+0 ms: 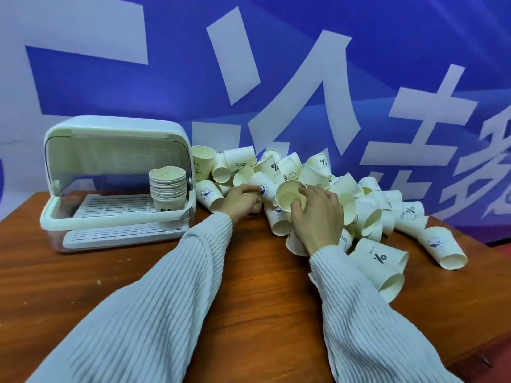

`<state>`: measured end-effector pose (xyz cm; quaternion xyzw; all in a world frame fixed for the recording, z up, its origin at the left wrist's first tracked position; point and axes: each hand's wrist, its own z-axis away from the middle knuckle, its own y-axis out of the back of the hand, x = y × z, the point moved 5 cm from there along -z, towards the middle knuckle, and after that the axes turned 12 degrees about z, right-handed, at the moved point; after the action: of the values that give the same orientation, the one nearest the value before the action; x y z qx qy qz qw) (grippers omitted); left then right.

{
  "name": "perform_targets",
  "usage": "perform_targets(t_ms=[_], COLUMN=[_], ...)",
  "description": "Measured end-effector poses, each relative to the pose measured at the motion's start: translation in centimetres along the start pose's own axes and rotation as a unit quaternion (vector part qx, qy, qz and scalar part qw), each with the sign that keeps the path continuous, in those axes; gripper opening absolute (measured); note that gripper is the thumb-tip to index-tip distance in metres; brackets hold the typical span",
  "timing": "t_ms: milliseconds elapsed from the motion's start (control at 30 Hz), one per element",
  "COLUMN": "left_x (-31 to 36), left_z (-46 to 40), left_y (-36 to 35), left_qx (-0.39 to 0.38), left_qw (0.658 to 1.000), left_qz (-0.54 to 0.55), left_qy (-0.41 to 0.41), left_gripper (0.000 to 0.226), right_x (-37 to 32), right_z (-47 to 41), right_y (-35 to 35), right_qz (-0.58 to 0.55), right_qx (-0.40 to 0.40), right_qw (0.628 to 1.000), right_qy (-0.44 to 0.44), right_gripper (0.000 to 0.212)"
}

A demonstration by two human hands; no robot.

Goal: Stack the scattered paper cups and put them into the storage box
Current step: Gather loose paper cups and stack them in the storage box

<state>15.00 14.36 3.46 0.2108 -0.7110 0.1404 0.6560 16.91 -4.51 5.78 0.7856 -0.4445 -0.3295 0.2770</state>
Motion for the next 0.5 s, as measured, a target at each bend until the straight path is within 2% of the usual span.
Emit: perform_targets(t_ms=[100, 233, 367, 500], left_x=[-0.2, 0.1, 4.2, 7.8], left_z=[-0.5, 0.3, 4.0, 9.8], left_y=[0.6, 2.0, 5.0, 10.4], left_qx=[0.028, 0.069, 0.142, 0.247], left_qw=[0.999, 0.995, 0.967, 0.908], left_qz=[0.018, 0.057, 0.066, 0.079], left_qy=[-0.017, -0.047, -0.202, -0.331], left_gripper=[0.031, 0.013, 0.028, 0.023], right_x=[0.2, -0.2, -1.7, -5.5], right_z=[0.1, 0.4, 0.3, -0.3], right_y=[-0.2, 0.3, 2.1, 2.2], right_qz=[-0.02, -0.064, -0.181, -0.3], right_qx=[0.009, 0.038, 0.118, 0.09], right_qw=[1.0, 0.997, 0.976, 0.947], right_qy=[0.006, 0.015, -0.021, -0.071], right_gripper=[0.039, 0.034, 0.031, 0.027])
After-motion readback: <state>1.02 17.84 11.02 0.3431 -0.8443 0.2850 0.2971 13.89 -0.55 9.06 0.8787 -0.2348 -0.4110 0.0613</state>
